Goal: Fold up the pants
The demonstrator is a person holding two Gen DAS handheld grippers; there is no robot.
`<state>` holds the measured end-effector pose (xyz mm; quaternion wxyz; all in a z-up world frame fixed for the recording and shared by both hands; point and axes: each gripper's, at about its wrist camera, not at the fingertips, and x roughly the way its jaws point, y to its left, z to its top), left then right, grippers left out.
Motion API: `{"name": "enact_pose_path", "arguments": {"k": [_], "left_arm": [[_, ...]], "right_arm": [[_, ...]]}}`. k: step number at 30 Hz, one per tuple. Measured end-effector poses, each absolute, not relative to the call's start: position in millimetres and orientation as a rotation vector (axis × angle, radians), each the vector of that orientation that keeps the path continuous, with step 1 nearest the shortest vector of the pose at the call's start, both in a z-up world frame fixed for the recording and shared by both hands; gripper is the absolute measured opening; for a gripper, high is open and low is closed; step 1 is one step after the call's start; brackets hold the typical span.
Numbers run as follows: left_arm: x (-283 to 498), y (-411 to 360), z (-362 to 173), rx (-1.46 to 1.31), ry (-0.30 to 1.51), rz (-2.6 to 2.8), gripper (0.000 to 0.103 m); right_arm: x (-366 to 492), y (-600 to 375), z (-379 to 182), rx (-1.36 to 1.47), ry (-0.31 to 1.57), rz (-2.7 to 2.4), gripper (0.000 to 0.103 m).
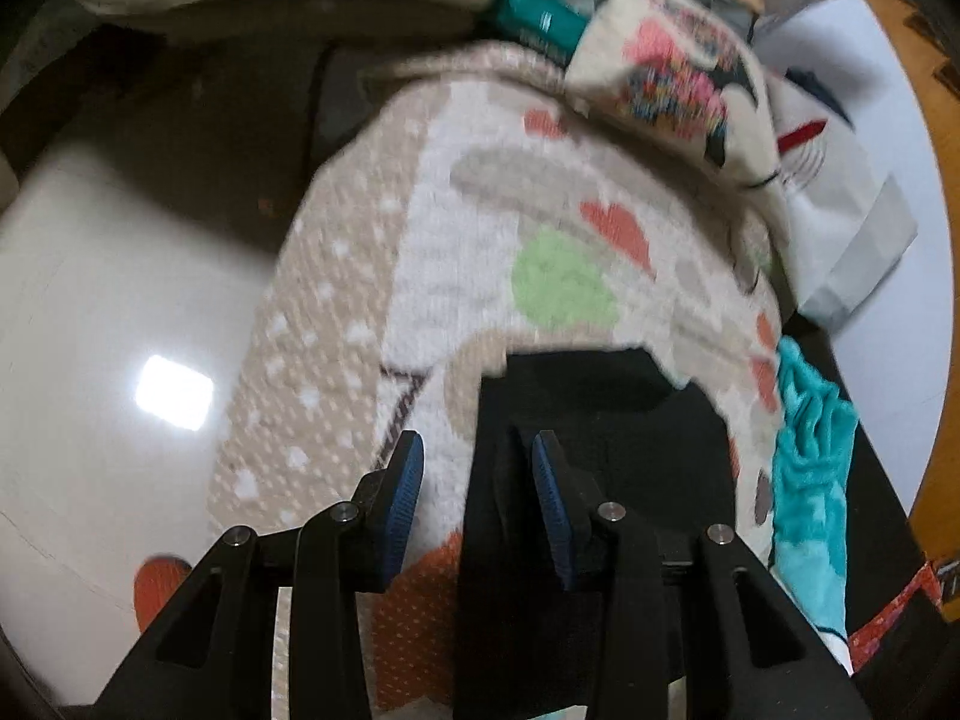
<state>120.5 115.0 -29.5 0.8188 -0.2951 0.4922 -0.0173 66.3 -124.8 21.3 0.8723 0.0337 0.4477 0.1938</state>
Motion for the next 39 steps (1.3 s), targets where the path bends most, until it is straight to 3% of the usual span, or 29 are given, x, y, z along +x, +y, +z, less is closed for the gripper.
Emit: {"name": "enact_pose_path", "arguments": {"k": [11,18,24,39], "left_arm": [[114.4,119.1,-36.1,-0.586,1.084,0.07,0.037],[99.3,108.0,3.5,-0.496,0.94,0.054,0.037],[87.3,73.3,27.2,-0.294,0.833,0.055,0.044],[90.3,35.3,16.8,-0.132,0.854,0.034,0.047]], "right_arm": [[31.4,-71.7,11.6,-0.079,0.949,0.598,0.061],[47.6,-122.5,38.1,0.025,0.894,0.492,0.062],[81.7,-160.0,48.5,0.055,0.874,0.364,0.065],[96.9,-179.2,14.0,0.104,0.872,0.31,0.066]]}}
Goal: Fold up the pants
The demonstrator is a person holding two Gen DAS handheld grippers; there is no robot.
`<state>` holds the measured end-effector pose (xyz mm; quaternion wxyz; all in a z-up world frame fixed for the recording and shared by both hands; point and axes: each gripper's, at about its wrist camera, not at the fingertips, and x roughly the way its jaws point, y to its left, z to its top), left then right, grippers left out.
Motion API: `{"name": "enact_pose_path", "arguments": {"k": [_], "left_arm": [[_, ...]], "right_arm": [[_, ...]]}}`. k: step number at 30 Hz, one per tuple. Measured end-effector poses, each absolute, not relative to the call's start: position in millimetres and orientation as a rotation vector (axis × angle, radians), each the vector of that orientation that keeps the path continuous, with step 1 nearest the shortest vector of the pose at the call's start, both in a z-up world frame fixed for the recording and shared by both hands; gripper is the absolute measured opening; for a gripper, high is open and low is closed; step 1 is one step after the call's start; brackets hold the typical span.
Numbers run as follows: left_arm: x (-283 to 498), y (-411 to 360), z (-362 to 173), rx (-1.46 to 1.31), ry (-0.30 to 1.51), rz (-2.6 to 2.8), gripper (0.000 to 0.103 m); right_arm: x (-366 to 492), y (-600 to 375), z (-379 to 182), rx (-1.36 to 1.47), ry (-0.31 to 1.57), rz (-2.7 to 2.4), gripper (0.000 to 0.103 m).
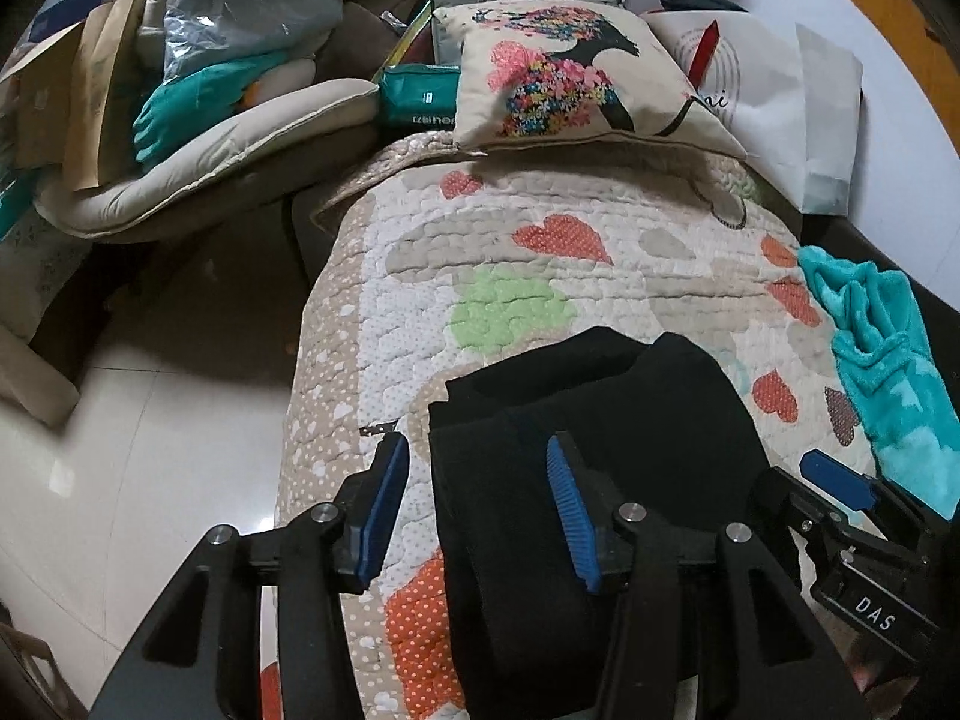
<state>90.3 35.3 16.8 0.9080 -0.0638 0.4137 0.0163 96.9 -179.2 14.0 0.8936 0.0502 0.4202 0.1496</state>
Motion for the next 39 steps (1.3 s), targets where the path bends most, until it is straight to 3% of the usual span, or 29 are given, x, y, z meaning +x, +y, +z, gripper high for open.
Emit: {"name": "enact_pose_path", "arguments": {"k": [39], "left_arm": [[93.7,40.5,3.1,-0.193,0.949,0.011,0.047]], "right_arm": [[99.1,-182.9,7.0,0.115,0.882,0.305,0.069]]}}
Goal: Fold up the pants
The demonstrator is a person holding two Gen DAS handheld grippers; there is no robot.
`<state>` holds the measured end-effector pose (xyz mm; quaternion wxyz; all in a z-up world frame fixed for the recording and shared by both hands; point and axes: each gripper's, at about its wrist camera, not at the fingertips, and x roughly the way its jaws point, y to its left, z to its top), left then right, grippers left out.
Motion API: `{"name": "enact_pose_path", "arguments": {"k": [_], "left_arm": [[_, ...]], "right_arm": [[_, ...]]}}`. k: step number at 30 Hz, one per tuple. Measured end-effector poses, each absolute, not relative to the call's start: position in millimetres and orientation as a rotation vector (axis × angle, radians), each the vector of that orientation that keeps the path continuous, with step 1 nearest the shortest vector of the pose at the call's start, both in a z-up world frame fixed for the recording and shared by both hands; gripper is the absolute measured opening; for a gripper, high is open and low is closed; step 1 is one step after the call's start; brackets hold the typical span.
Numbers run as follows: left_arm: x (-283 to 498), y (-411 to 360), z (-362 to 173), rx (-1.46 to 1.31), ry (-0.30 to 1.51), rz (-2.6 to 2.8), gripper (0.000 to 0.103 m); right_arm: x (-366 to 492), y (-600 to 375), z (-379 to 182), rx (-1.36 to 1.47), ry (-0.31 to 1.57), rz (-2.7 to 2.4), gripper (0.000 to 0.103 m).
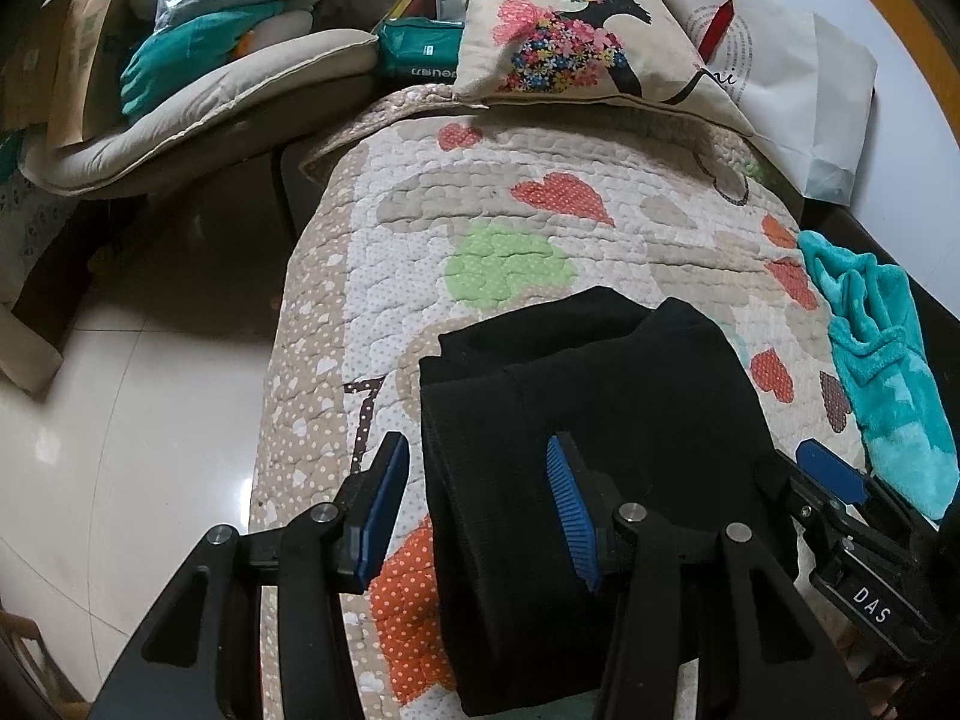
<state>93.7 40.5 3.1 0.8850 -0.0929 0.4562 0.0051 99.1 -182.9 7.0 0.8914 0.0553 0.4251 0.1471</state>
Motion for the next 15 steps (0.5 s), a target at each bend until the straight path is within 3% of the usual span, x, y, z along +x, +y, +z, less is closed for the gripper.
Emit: {"name": "enact_pose_path", "arguments": {"k": [15], "left_arm": [[93.6,41.5,4.5,-0.193,0.946,0.012,0.047]], "right_arm": [[99.0,-184.2,7.1,0.122,0.882,0.296,0.069]]}}
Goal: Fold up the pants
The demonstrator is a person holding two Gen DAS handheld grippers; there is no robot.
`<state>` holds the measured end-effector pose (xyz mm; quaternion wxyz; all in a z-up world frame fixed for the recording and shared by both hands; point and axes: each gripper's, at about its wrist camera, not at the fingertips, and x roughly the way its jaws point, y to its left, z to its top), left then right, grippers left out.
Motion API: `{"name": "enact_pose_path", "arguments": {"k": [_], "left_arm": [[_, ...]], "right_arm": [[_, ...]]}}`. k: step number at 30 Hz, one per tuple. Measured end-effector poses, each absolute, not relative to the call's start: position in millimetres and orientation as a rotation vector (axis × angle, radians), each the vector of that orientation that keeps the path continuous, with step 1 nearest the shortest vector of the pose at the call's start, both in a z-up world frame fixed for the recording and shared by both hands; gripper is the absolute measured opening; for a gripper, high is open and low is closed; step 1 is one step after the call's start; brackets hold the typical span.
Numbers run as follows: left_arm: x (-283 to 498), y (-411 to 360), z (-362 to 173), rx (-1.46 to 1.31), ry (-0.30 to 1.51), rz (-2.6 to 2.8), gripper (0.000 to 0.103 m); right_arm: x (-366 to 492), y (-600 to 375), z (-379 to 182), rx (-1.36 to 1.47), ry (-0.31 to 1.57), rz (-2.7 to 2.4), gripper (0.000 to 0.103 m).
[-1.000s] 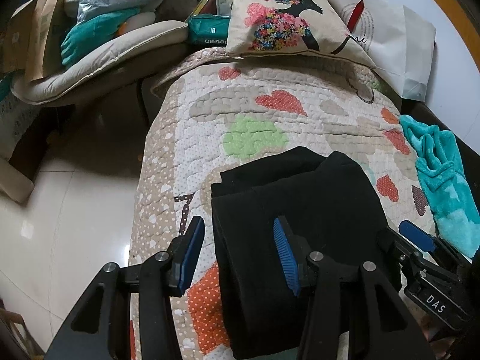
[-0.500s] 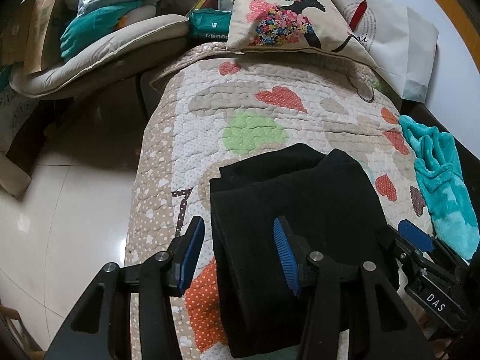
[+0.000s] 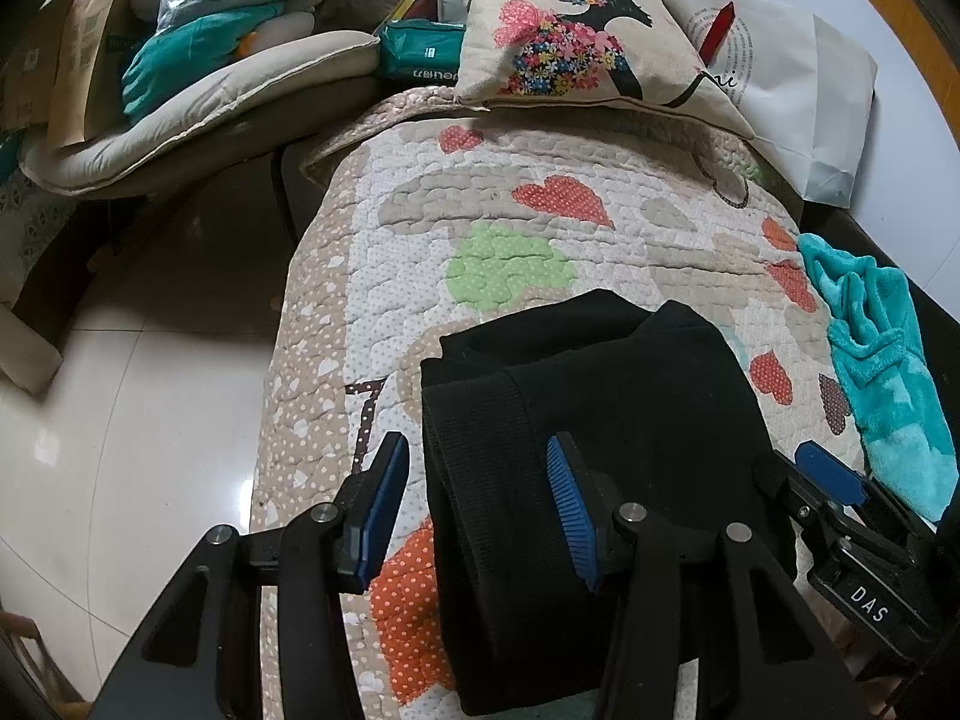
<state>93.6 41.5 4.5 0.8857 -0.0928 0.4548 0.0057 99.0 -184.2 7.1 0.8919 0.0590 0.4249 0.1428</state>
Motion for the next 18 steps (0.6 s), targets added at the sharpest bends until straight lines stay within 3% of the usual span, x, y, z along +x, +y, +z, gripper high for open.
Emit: {"name": "enact_pose_path", "arguments": {"k": [18], "left_arm": [[92.5,41.5,7.3,-0.192,0.942,0.018,0.047]], "right_arm": [[100.1,-185.4,6.7,0.12,0.882,0.3,0.07]]}}
